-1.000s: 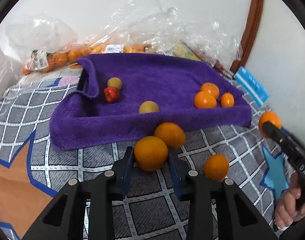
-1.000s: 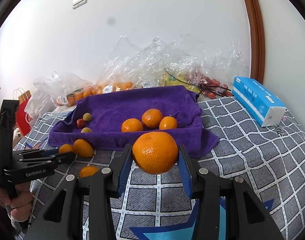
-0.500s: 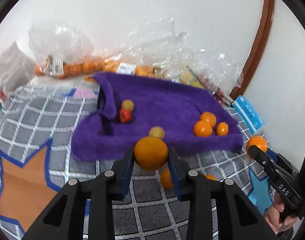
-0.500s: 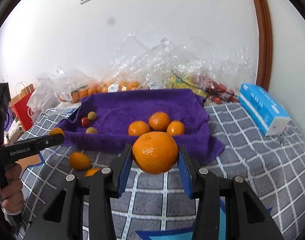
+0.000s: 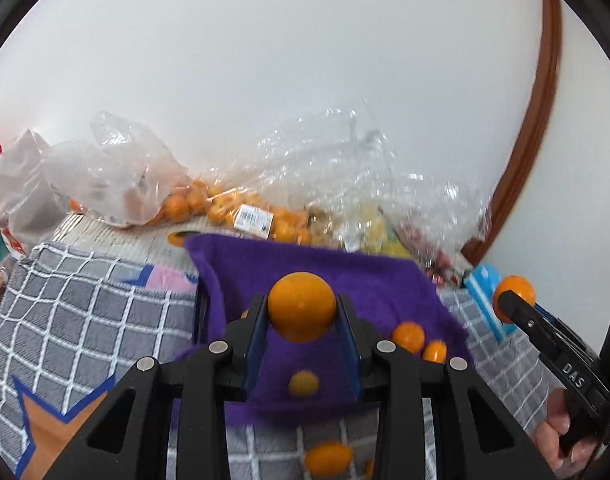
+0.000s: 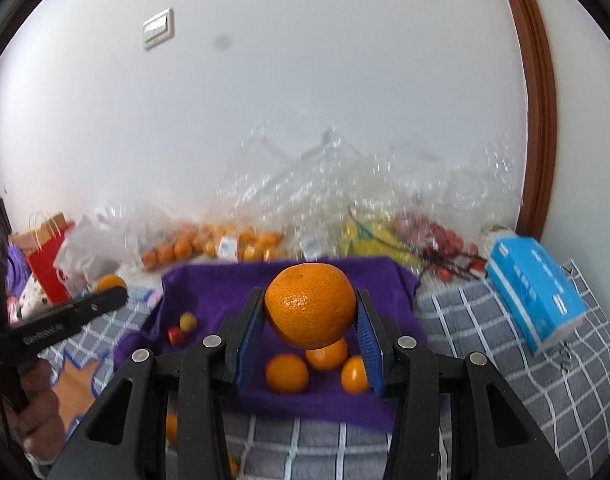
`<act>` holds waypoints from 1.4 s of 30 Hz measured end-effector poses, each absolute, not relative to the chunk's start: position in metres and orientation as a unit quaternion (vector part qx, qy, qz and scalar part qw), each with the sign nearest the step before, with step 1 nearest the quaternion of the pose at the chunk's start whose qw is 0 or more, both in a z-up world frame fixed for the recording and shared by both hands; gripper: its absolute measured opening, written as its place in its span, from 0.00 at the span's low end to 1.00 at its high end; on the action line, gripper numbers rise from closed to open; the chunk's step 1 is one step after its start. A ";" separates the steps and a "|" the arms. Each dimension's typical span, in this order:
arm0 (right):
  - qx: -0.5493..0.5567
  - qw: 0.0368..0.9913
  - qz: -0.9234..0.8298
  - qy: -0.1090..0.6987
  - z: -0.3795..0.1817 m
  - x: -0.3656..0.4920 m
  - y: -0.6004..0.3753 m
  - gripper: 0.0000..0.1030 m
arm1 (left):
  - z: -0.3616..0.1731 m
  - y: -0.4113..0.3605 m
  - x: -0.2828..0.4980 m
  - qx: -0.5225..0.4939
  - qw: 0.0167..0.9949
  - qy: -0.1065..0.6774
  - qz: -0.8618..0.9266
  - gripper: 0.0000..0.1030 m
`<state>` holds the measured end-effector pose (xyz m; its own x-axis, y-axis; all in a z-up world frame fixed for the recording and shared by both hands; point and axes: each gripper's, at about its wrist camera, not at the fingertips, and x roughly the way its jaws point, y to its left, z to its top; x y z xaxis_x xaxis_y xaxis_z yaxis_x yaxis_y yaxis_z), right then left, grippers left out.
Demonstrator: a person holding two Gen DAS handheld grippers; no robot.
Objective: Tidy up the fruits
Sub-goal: 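Close the left gripper on the small orange and lift while the right lifts its orange, then carry the orange in the right gripper over the towel and lower it while the left carries its orange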
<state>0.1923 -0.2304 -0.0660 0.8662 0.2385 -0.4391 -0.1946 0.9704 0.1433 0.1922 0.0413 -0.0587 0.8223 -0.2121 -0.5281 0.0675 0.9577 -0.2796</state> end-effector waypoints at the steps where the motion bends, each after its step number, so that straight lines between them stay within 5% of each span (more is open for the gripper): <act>1: 0.049 0.966 0.113 0.229 -0.061 0.197 -0.229 0.43 | -0.058 0.041 0.196 -0.128 0.947 0.286 -0.072 0.31; 21: 0.050 0.958 0.113 0.259 -0.116 0.254 -0.230 0.43 | -0.123 0.068 0.243 -0.182 0.935 0.298 -0.055 0.31; 42: 0.063 0.943 0.094 0.313 -0.159 0.278 -0.237 0.43 | -0.137 0.069 0.253 -0.167 0.934 0.310 -0.052 0.31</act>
